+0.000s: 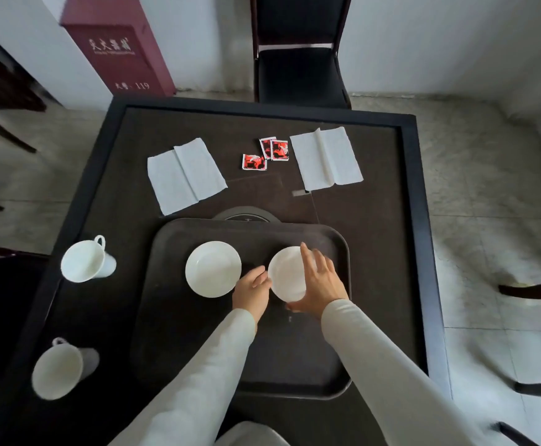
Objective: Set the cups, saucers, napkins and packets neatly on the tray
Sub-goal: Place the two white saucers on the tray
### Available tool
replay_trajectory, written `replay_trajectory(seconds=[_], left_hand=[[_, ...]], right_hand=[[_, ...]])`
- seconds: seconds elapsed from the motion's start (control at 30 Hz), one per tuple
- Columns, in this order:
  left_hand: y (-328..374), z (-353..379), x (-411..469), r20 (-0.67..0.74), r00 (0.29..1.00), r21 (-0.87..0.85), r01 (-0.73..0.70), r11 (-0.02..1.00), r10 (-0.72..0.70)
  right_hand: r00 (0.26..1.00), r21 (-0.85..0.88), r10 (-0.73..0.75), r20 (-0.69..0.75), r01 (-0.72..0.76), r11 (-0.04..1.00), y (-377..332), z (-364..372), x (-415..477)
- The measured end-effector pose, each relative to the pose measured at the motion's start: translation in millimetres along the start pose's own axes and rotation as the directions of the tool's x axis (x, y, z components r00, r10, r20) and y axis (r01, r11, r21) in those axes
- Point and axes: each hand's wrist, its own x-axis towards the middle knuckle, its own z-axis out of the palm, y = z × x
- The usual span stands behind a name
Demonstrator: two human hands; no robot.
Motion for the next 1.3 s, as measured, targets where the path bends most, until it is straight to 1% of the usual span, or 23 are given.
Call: replay_trajectory(seconds=[0.07, 0.17, 0.3, 0.53, 0.8, 0.97, 1.1, 1.2, 1.3], left_hand=[[-1, -4, 0, -0.006, 1.000, 0.001, 0.023, 1.000, -0.023], [-6, -7, -1, -0.007, 1.000, -0.015, 0.010, 1.000, -0.010], [-6, -6, 2, -0.021, 0.999, 0.046, -0.030, 0.998, 0.031], [-5, -5, 1, -0.027, 0.998, 0.113, -0.059, 0.992, 0.063], [-7, -6, -1, -0.026, 0.998, 0.095, -0.049, 0.994, 0.051], [-7, -11, -2, 0.003, 0.998, 0.070, -0.057, 0.996, 0.057], [-3, -25, 2, 0.009, 0.998, -0.004, -0.064, 0.998, 0.064], [3, -49, 3, 0.018, 0.995, -0.045, -0.094, 0.995, 0.095], [17, -80, 8, 0.017, 0.991, -0.026, -0.133, 0.991, 0.133]], right_hand=[[1.000, -0.002, -0.003, 0.011, 0.003, 1.000, -2, 5, 0], [1.000, 0.016, -0.003, 0.006, 0.003, 1.000, -5, 10, -1], [1.000, 0.033, -0.001, -0.022, 0.002, 0.999, -5, 12, 2], [1.000, 0.032, -0.001, -0.022, 0.002, 0.999, -3, 15, 3], [0.999, 0.027, -0.025, -0.020, 0.026, 0.999, 1, 18, 4], [1.000, 0.040, -0.013, 0.002, 0.012, 0.999, 2, 17, 3], [0.997, 0.114, 0.049, -0.065, -0.041, 0.993, -2, 15, 1], [0.986, 0.095, 0.076, -0.146, -0.062, 0.994, -10, 13, 5], [0.981, 0.085, 0.065, -0.180, -0.050, 0.995, -22, 8, 12]])
